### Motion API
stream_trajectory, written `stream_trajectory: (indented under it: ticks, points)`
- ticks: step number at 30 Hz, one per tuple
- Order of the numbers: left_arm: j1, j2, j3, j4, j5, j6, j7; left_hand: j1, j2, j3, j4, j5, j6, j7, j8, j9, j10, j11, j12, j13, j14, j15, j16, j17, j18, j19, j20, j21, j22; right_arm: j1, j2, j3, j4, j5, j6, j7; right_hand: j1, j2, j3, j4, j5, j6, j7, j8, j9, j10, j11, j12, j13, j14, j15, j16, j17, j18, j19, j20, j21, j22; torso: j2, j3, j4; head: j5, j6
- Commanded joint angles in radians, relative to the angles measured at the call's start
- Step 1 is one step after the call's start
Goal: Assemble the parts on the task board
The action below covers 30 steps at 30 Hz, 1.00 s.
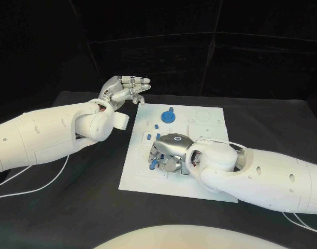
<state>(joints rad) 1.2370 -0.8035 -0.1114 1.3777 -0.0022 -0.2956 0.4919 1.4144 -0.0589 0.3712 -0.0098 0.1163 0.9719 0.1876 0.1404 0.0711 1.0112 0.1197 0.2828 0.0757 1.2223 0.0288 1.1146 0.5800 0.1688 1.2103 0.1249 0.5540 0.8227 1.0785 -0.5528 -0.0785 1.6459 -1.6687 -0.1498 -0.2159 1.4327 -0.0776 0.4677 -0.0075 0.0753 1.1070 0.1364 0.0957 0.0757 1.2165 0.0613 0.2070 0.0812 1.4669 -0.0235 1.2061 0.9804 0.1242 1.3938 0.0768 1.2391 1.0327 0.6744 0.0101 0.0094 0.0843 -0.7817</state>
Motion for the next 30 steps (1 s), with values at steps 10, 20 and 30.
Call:
stream_trajectory:
  ticks: [10,20,30]
  points:
    - [0.002,-0.004,0.001,0.002,0.002,0.01,0.001,0.006,-0.006,0.0,-0.004,0.001,0.0,0.007,0.004,-0.002,-0.007,0.002,0.004,-0.002,-0.002,0.001,0.005,-0.001,0.013,-0.007,0.0,-0.002,-0.001,-0.002,0.024,-0.002,-0.01,-0.026,0.036,-0.013,-0.011,-0.01,0.001,0.001,0.004,-0.002,0.006,0.001,-0.001,0.008,0.001,-0.013,0.001,0.019,-0.001,0.002,-0.005,-0.019,-0.004,0.0,0.002,-0.002,0.0,0.0002,-0.0008,0.003,-0.003]
    - [0.002,-0.004,0.001,0.003,0.002,0.012,0.0,0.005,-0.006,0.001,-0.004,0.001,-0.001,0.007,0.005,-0.002,-0.008,0.003,0.005,-0.002,-0.001,0.002,0.007,0.001,0.013,-0.007,0.0,-0.002,-0.001,-0.002,0.034,-0.003,-0.014,-0.034,0.02,-0.018,-0.046,-0.039,-0.012,0.007,0.01,-0.071,0.028,-0.036,-0.013,-0.017,0.019,-0.046,-0.003,0.018,0.013,0.007,-0.005,-0.02,-0.008,0.012,0.005,0.001,0.0,-0.0001,-0.0008,0.002,-0.003]
    - [0.002,-0.004,0.001,0.003,0.002,0.015,-0.002,0.005,-0.006,0.001,-0.004,0.001,-0.001,0.007,0.005,-0.002,-0.008,0.003,0.005,-0.002,-0.001,0.002,0.007,0.001,0.013,-0.007,0.0,-0.002,-0.001,-0.002,0.033,-0.003,-0.013,-0.036,-0.008,-0.02,-0.055,-0.053,-0.018,0.007,0.009,-0.167,0.014,-0.036,-0.013,-0.021,0.011,-0.062,0.0,0.015,0.009,0.01,-0.008,-0.018,-0.012,0.013,0.006,0.001,0.0,-0.0001,0.0008,0.003,-0.003]
